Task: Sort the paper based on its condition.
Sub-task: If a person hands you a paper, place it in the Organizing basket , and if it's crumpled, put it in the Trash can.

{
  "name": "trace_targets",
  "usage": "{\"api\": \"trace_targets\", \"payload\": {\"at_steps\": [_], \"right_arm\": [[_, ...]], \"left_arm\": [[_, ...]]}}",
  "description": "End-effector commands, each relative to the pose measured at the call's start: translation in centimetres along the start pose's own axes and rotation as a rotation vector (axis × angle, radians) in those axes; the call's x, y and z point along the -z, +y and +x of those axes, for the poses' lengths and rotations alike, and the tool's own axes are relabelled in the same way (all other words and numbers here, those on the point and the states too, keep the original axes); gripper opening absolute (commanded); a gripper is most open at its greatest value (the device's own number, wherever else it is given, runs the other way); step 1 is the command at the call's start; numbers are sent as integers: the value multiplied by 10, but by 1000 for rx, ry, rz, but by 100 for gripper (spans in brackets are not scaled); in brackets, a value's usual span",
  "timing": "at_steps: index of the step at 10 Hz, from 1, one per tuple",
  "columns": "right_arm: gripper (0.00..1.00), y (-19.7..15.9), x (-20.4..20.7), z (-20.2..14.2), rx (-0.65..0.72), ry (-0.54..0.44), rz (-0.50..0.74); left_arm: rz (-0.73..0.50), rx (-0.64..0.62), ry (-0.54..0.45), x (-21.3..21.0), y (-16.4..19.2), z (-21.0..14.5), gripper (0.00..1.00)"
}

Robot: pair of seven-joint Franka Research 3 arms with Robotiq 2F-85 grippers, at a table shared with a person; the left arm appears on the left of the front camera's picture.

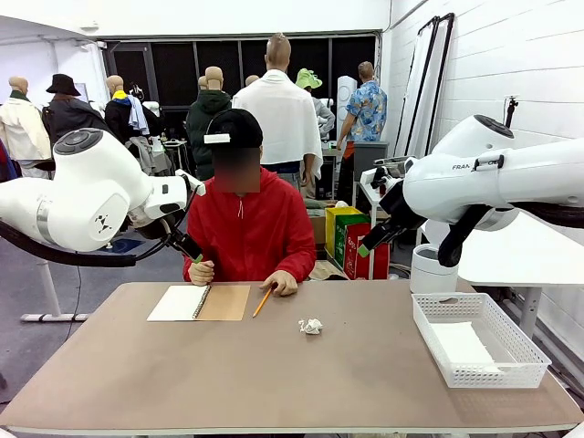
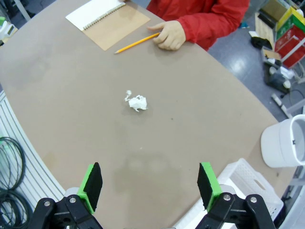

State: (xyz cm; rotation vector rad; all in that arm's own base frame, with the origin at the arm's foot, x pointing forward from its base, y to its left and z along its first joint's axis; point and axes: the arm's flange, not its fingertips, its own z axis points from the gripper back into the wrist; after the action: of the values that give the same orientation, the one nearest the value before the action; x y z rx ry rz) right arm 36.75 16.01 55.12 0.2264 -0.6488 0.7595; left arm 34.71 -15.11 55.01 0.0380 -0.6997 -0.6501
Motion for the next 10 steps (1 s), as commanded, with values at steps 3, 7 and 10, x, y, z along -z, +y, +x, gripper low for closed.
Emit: {"api": "trace_targets", "payload": {"at_steps": [3,7,10], "right_arm": [[100,-1,0,0,1,-1,-2],[100,18,44,21,-127,91,-19],[100,41,95,29,-236,160,7]], "left_arm": [[0,0,0,0,0,0,100],[0,0,0,0,0,0,100],[0,0,0,0,0,0,100]]}}
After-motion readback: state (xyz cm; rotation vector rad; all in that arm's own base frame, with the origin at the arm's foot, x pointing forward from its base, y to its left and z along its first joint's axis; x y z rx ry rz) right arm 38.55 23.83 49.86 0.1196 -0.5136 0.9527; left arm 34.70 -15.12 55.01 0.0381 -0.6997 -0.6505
